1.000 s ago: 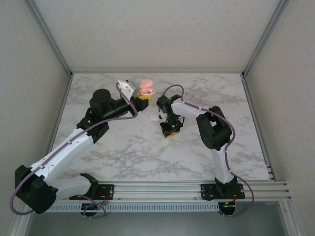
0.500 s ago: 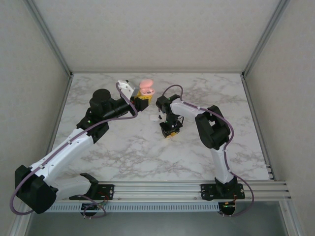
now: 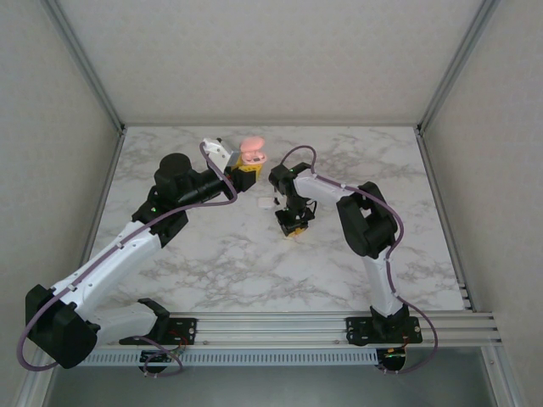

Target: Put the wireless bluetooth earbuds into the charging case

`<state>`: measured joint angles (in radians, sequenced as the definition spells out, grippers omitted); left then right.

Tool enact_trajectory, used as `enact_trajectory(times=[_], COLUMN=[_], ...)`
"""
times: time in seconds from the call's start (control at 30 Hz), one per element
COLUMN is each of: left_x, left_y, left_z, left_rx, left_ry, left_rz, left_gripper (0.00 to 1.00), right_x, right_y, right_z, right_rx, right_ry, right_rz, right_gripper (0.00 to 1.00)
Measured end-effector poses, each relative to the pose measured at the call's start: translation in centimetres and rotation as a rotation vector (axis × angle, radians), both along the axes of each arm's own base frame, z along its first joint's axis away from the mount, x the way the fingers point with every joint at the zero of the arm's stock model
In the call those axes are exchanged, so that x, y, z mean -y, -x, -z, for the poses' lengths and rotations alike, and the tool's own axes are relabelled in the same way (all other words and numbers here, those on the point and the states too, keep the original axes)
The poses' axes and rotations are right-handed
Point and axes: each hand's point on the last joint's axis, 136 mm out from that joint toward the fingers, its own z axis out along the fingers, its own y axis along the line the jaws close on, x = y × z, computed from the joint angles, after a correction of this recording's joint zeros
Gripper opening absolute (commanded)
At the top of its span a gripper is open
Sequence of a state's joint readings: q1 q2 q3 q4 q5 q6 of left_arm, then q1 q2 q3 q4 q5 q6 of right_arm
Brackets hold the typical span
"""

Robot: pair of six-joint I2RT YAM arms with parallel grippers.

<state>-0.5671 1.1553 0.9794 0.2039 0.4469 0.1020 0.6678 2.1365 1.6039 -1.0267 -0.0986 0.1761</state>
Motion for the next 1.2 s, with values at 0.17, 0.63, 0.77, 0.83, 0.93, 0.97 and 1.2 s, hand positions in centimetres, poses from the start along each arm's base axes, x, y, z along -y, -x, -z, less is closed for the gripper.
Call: enact_trajectory(times=[0.17, 0.63, 0.77, 0.83, 0.93, 0.97, 1.2], left_x=[0.2, 1.8, 2.3, 2.5, 3.0, 3.2, 4.4], left_y=[-0.3, -2.0, -2.3, -2.4, -2.5, -2.5, -1.9], left_z=[0.6, 3.2, 3.7, 3.9, 4.1, 4.2, 4.4], left_rx=[-0.014, -0.078, -0.09, -0.095, -0.094, -0.093, -0.091], left_ry=[-0.009, -0.045, -0.043, -0.04, -0.031, -0.029, -0.016], left_rz=[0.0, 0.025, 0.042, 0.053, 0.073, 0.08, 0.151], left_gripper=[0.07, 0.07, 0.07, 0.07, 0.07, 0.07, 0.07], right_x=[-0.4, 2.1, 2.4, 2.2, 1.6, 1.3, -0.4], right_y=[0.0, -0.8, 0.4, 0.8, 1.3, 1.5, 1.9], right_z=[-3.6, -24.6, -28.8, -30.8, -33.4, -34.2, -37.4], right_rx=[0.046, 0.386, 0.436, 0.45, 0.46, 0.458, 0.423], right_ry=[-0.14, -0.72, -0.819, -0.867, -0.944, -0.974, -1.122], right_rz=[0.066, 0.267, 0.265, 0.255, 0.235, 0.229, 0.196], right_gripper=[0.21, 0.22, 0.22, 0.22, 0.22, 0.22, 0.22])
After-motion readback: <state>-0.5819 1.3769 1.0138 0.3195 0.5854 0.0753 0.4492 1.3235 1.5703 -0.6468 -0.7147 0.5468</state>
